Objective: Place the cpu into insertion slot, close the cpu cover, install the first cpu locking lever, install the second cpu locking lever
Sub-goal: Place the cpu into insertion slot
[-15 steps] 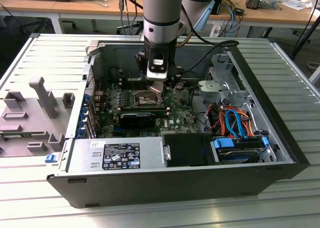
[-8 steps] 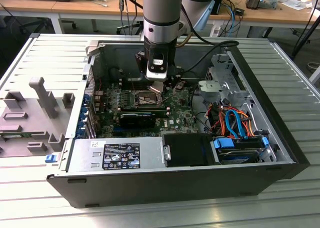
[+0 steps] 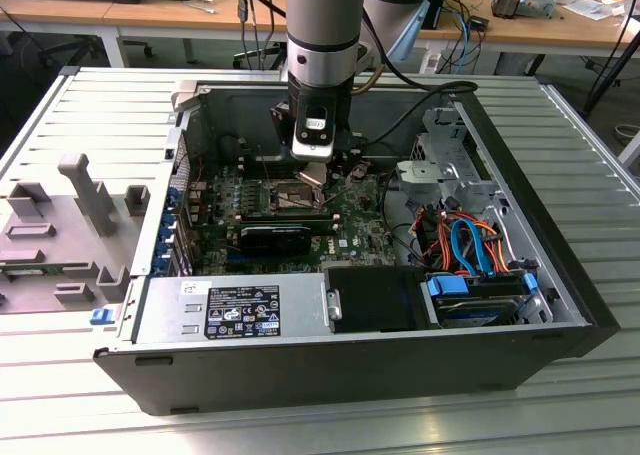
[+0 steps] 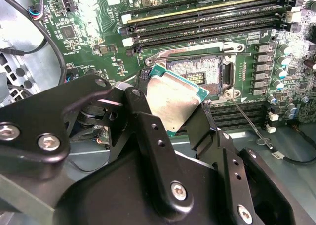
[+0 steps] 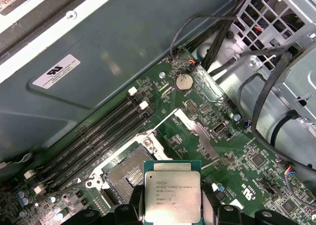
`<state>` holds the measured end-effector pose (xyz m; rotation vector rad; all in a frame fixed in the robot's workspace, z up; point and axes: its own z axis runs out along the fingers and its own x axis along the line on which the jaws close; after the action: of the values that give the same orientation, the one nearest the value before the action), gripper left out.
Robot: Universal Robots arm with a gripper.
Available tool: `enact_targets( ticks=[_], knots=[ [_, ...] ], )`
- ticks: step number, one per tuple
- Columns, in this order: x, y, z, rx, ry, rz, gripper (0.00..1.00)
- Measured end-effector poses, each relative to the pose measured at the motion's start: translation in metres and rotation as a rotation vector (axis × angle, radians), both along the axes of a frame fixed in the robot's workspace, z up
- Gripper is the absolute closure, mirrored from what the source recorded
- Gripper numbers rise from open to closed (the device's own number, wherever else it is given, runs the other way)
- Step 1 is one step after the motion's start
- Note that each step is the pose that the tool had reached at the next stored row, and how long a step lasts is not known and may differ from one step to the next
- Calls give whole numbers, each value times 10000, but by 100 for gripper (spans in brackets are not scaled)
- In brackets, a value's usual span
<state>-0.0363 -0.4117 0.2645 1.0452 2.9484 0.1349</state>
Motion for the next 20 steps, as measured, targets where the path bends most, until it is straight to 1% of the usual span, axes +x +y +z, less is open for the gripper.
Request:
enact_targets(
  ticks=[20],
  knots=[
    [0, 0, -1, 0, 0, -284, 45]
  ],
)
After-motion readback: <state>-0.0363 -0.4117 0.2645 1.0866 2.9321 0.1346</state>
